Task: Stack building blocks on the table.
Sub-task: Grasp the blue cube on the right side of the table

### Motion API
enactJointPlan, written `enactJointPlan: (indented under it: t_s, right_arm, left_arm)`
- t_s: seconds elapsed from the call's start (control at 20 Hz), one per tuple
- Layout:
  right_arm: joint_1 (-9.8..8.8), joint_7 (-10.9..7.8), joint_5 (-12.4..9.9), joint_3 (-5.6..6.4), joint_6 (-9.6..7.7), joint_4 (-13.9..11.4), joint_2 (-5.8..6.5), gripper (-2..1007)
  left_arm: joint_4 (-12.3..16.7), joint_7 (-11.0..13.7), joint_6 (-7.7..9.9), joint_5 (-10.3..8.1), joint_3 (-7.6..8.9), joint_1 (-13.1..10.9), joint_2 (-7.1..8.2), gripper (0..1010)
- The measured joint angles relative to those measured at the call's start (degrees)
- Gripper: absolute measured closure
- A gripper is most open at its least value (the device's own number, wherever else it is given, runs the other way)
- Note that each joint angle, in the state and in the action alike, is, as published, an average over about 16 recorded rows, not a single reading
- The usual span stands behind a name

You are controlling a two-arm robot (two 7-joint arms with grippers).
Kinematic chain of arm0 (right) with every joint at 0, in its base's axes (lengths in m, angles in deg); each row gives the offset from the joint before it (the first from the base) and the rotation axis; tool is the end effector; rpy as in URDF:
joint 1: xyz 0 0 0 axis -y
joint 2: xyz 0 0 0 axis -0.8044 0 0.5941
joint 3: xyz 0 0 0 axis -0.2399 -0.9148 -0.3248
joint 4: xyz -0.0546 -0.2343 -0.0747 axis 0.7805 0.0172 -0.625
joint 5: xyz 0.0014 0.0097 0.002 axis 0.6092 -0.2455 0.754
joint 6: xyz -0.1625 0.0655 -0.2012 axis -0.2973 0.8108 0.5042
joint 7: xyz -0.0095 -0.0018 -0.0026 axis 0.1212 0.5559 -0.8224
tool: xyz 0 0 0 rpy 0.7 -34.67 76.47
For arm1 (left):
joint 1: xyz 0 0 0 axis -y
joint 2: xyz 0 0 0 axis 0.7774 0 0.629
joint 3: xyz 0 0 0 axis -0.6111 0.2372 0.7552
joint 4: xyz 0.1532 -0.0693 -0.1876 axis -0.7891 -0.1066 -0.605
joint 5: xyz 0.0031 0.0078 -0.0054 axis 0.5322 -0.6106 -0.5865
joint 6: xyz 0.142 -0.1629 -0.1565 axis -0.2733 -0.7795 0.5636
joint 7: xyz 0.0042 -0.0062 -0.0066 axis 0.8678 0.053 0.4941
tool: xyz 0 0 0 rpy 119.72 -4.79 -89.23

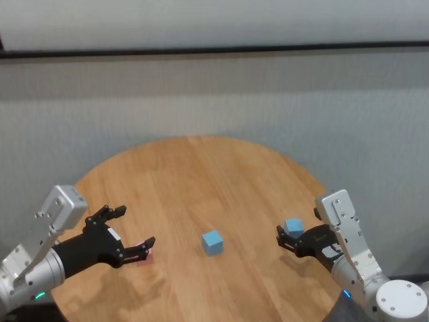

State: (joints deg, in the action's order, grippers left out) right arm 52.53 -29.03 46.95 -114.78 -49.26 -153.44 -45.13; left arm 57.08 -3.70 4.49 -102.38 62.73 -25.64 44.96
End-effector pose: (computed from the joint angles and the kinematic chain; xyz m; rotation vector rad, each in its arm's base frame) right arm 0.3329 -0.0072 -0.2838 -0.4139 -0.0511 -1.2237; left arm 0.3282 0.0712 -0.2427 0.2934 -0.1723 0.7674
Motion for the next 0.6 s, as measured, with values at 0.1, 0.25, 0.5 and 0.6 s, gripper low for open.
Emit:
enactJointPlan:
  t_s: [0.1, 0.25, 0.5, 0.6]
  right_arm:
    - [-0.10, -0.12, 0.19, 0.12, -0.16, 0.10, -0.29, 2]
    - [-0.23, -0.26, 0.49, 0.34, -0.40, 0.25, -0.67, 2]
    - [-0.44, -0.41, 0.98, 0.83, -0.92, 0.47, -1.21, 2]
    - [-0.52, -0.51, 1.13, 1.08, -1.11, 0.57, -1.40, 2]
  left_arm:
    - [-0.01, 0.00, 0.01, 0.00, 0.00, 0.01, -0.01, 8]
    - [-0.01, 0.00, 0.01, 0.00, 0.00, 0.02, -0.01, 8]
    - [-0.02, 0.00, 0.02, 0.00, 0.00, 0.03, -0.02, 8]
    - [-0.02, 0.00, 0.02, 0.00, 0.00, 0.03, -0.02, 8]
